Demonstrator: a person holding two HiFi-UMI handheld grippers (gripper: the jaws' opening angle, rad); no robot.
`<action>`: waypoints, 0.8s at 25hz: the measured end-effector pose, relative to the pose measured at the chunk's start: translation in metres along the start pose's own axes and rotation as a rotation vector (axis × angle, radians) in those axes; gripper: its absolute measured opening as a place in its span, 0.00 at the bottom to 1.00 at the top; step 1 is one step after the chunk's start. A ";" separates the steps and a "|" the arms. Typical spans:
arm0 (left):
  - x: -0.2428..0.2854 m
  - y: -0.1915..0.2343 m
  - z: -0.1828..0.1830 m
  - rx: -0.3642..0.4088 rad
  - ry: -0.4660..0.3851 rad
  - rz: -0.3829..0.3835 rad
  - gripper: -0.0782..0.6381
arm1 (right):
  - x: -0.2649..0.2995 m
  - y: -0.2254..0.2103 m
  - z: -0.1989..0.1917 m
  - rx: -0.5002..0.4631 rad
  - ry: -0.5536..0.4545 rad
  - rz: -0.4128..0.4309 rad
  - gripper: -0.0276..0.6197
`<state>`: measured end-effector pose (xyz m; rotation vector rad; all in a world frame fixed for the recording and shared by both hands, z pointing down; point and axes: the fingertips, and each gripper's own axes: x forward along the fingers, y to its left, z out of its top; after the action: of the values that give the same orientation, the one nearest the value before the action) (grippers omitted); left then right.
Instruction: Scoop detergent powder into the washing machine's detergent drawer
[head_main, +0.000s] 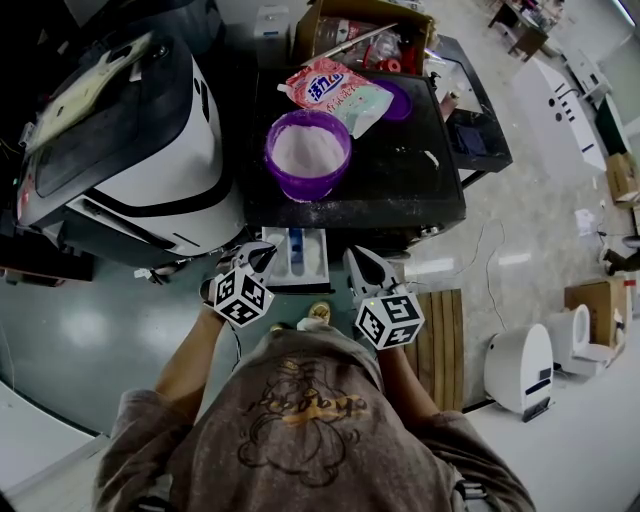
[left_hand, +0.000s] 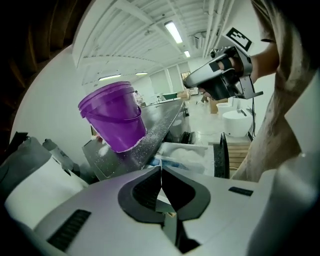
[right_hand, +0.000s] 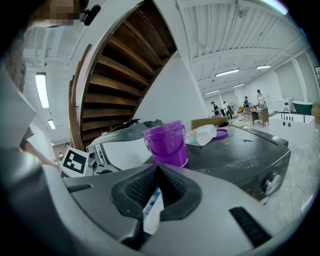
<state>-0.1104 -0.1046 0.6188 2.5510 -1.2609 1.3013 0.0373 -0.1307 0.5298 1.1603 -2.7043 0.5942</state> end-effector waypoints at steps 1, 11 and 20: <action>0.000 -0.001 0.000 0.029 0.005 0.003 0.14 | 0.000 0.001 -0.001 0.000 0.002 0.002 0.05; 0.000 -0.004 0.003 0.221 0.029 0.030 0.14 | 0.004 0.003 -0.003 -0.002 0.011 0.005 0.05; 0.002 -0.009 0.004 0.332 0.036 0.044 0.14 | 0.003 0.005 -0.006 -0.003 0.017 0.001 0.05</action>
<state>-0.1017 -0.1011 0.6204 2.7066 -1.1884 1.6866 0.0317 -0.1276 0.5345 1.1482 -2.6910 0.5967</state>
